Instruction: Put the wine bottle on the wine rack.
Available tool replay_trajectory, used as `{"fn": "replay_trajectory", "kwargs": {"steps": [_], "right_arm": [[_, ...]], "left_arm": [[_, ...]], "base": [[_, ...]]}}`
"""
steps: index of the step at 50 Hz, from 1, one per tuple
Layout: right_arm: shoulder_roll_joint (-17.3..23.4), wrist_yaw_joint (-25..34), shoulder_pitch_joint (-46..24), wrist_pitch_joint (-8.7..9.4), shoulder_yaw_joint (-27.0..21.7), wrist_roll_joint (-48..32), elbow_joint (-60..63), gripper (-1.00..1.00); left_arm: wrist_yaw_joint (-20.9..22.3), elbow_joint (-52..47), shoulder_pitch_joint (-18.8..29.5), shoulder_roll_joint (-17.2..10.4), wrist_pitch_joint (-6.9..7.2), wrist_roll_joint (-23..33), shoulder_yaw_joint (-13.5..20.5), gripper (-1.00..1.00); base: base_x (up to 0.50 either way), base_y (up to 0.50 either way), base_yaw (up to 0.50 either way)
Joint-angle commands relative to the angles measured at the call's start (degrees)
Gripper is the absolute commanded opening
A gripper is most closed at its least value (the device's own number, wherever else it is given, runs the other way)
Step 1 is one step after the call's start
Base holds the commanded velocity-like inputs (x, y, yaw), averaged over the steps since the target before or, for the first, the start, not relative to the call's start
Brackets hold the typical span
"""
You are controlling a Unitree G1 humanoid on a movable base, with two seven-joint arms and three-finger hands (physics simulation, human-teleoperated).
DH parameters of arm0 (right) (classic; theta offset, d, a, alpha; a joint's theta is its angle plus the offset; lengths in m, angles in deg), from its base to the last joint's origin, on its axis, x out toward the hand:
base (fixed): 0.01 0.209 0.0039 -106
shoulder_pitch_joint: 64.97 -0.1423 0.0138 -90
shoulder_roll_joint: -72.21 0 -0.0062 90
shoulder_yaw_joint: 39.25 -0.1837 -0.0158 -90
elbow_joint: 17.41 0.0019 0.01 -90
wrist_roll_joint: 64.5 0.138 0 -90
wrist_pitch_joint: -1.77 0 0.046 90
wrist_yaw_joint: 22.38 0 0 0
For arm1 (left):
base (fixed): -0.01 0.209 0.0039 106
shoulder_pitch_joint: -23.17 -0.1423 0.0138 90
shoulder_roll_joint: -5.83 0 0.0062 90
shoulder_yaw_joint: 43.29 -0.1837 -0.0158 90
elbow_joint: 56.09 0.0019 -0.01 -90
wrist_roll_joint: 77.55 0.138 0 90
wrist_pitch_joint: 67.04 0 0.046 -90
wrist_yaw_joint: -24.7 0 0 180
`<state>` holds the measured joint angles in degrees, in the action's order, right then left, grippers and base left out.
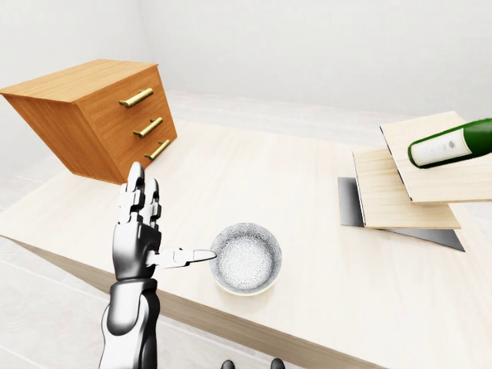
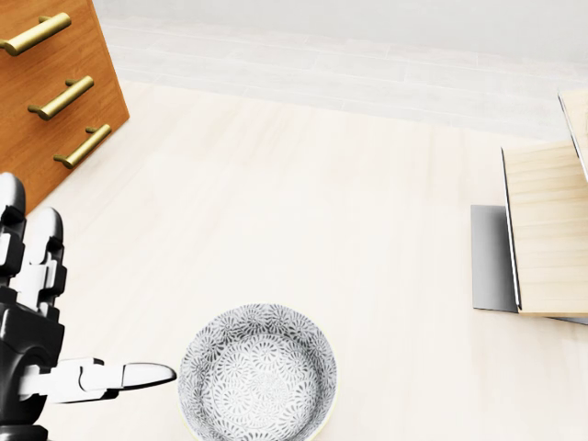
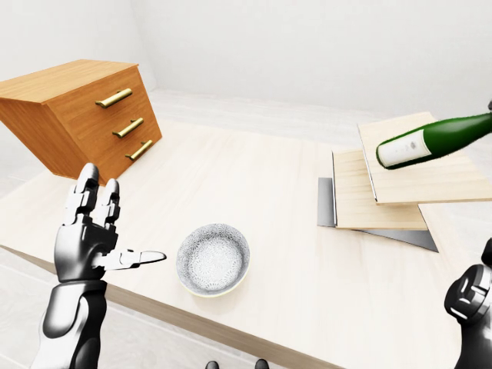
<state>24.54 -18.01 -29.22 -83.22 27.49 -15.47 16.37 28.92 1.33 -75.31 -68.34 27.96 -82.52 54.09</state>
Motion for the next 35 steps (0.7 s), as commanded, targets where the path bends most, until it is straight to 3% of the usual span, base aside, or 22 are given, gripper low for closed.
{"fn": "replay_trajectory", "kwargs": {"steps": [1, 18, 35], "right_arm": [[1.0, 2.4, -0.3, 0.00, -0.4, -0.3, -6.5, -1.00], [-2.3, 4.6, -0.9, 0.00, -1.1, 0.1, -12.0, -1.00], [-6.1, 2.3, -1.3, 0.00, -0.2, 2.6, -12.2, -1.00]], "left_arm": [[0.0, 0.2, -0.1, 0.0, 0.00, 0.0, -0.1, 1.00], [-0.2, -0.1, 0.0, 0.0, 0.00, 0.5, -0.6, 1.00], [-0.1, 0.1, 0.1, 0.0, 0.00, 0.4, -0.5, 1.00]], "base": [[0.00, 0.00, 0.00], [0.00, 0.00, 0.00], [0.00, 0.00, 0.00]]}}
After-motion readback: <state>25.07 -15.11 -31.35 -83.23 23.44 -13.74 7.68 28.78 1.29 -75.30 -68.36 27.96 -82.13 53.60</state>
